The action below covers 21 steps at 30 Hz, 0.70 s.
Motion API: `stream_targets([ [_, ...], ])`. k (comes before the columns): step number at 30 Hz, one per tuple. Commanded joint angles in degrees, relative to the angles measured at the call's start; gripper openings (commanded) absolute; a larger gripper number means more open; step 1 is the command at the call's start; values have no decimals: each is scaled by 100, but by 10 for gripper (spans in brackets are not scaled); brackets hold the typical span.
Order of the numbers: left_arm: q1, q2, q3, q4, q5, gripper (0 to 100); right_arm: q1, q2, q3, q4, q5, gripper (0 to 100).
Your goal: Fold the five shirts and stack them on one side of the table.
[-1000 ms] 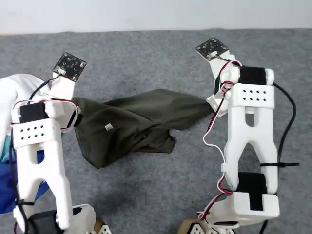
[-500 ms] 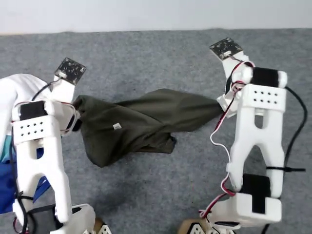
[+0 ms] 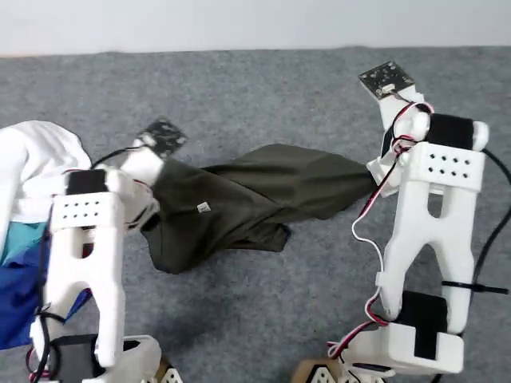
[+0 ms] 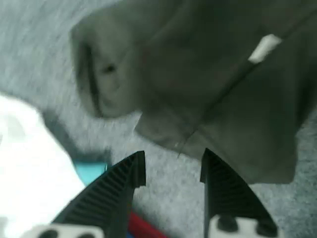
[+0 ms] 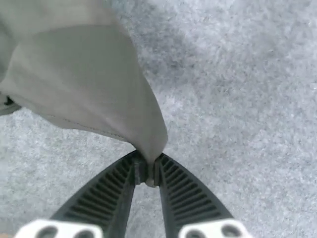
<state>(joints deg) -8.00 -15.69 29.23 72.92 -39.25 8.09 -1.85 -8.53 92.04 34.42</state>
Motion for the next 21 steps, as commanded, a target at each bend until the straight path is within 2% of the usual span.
stream_targets([
  [1,246,-9,-31,-105,-202,220,66,-338,-9,84,53,9],
  [12,105,44,-31,-527,-1196,234,-268,-330,176,75,18,9],
  [21,44,1064,-84,-747,-1556,233,-321,-330,176,48,18,9],
])
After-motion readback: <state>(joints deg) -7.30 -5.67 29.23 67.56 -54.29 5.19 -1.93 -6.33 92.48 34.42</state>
